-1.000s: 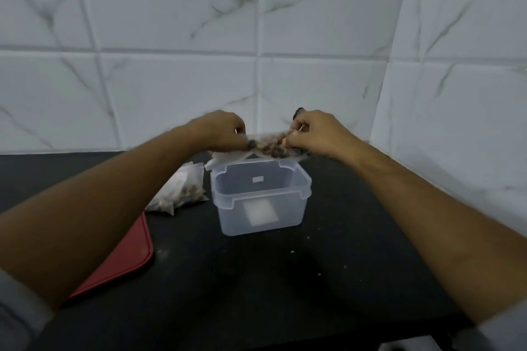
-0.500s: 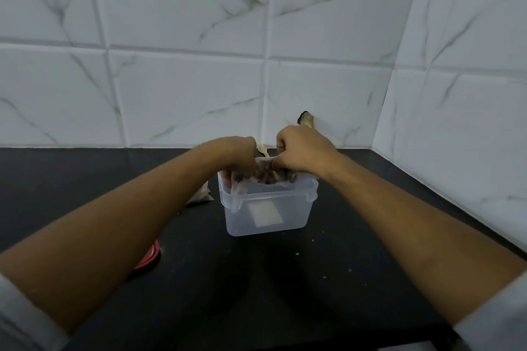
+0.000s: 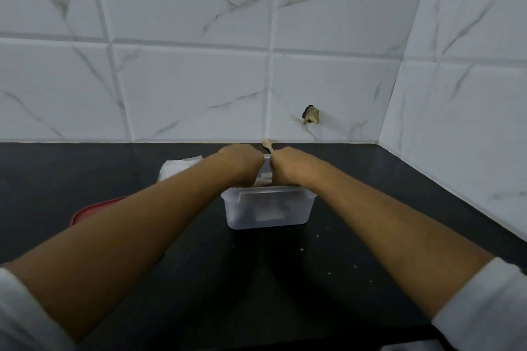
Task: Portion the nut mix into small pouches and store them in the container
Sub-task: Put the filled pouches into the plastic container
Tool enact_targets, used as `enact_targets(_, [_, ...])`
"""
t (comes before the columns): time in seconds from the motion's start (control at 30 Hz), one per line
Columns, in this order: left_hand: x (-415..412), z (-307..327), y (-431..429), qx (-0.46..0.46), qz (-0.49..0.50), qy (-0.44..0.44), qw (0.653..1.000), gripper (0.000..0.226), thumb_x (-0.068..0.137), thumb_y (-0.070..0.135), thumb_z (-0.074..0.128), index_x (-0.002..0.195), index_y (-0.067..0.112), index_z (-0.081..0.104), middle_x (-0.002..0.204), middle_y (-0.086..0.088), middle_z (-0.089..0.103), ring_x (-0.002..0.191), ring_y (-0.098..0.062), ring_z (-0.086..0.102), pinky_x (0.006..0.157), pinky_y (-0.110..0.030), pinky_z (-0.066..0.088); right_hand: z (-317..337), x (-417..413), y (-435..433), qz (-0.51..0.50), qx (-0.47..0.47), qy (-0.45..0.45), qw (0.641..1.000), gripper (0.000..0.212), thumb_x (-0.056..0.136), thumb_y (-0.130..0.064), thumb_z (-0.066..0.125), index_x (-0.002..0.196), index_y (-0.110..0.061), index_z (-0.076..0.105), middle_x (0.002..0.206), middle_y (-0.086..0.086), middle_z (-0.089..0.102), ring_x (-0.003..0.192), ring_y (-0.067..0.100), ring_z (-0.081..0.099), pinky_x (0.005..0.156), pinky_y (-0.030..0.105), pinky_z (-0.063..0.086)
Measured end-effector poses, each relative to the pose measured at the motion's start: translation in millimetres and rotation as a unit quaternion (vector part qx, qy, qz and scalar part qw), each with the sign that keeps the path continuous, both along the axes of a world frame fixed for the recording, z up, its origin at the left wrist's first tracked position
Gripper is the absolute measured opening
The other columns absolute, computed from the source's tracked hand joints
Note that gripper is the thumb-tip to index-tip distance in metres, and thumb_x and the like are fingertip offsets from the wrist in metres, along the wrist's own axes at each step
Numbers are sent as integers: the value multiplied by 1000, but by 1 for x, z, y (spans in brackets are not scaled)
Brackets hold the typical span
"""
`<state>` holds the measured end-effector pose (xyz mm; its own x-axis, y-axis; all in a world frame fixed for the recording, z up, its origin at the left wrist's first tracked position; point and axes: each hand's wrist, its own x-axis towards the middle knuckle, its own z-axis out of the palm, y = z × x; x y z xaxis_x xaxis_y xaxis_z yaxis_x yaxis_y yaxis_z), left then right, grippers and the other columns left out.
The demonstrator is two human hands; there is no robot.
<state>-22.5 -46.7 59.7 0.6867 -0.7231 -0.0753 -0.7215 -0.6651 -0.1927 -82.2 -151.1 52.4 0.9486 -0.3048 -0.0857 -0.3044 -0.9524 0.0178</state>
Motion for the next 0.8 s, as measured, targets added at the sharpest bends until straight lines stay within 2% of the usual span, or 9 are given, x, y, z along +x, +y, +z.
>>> enact_targets(0.07, [-1,-1,-1,45,-8,30,998,22,95,18,64,74,15,58,76,-2,59,66,-16,55,75,-32,51,3,0,-2,6,5,41,999,10,96,-21,70,97,-13,65,88,4,60,69,14,53,61,26,42])
enact_targets(0.13, [0,6,-1,54,-21,65,996,8,94,17,65,92,14,72,92,-6,71,75,-20,64,77,-31,56,10,-4,-3,20,15,55,998,13,97,-20,69,107,-11,69,90,4,61,71,14,57,56,23,42])
enact_targets(0.17, [2,10,-1,47,-28,75,996,10,93,15,65,98,18,74,100,-7,73,80,-21,68,79,-32,59,17,-6,-4,26,18,49,998,16,96,-18,70,111,-11,70,90,4,61,71,14,60,55,23,45])
enact_targets(0.23, [3,17,0,33,-48,85,995,19,91,12,67,90,31,70,101,-6,73,79,-20,71,81,-35,61,27,-8,-6,41,35,15,998,9,93,-14,73,102,-13,70,92,7,65,67,16,66,51,24,50])
enact_targets(0.3, [3,19,-1,34,-49,133,989,18,93,9,64,95,26,70,92,-3,71,72,-16,69,75,-33,62,32,-9,-8,52,88,7,995,9,94,-7,71,92,-16,70,92,9,70,70,18,70,56,26,56])
enact_targets(0.37, [1,16,-3,65,-48,152,985,11,96,9,62,101,18,67,93,-1,66,80,-20,66,76,-33,57,26,-9,-10,53,111,56,991,11,97,-9,65,103,-16,72,101,7,71,84,20,71,67,29,59])
enact_targets(0.5, [6,8,-6,109,-31,126,985,30,98,19,63,127,14,67,122,-8,66,107,-26,63,87,-36,51,14,-6,-13,38,72,106,991,24,101,-18,61,124,-17,71,112,2,66,84,13,60,74,27,49])
enact_targets(0.6, [9,7,-8,124,-27,132,983,33,98,23,63,130,15,65,123,-8,65,110,-26,63,92,-37,52,11,0,-11,20,55,132,990,30,102,-22,62,132,-17,66,114,2,63,79,11,56,80,31,47])
enact_targets(0.8, [2,8,-5,148,-41,126,980,34,100,24,60,133,14,63,117,-5,60,106,-24,58,85,-35,45,12,1,-9,19,57,149,987,30,102,-22,62,131,-16,67,120,5,66,86,14,61,83,33,52])
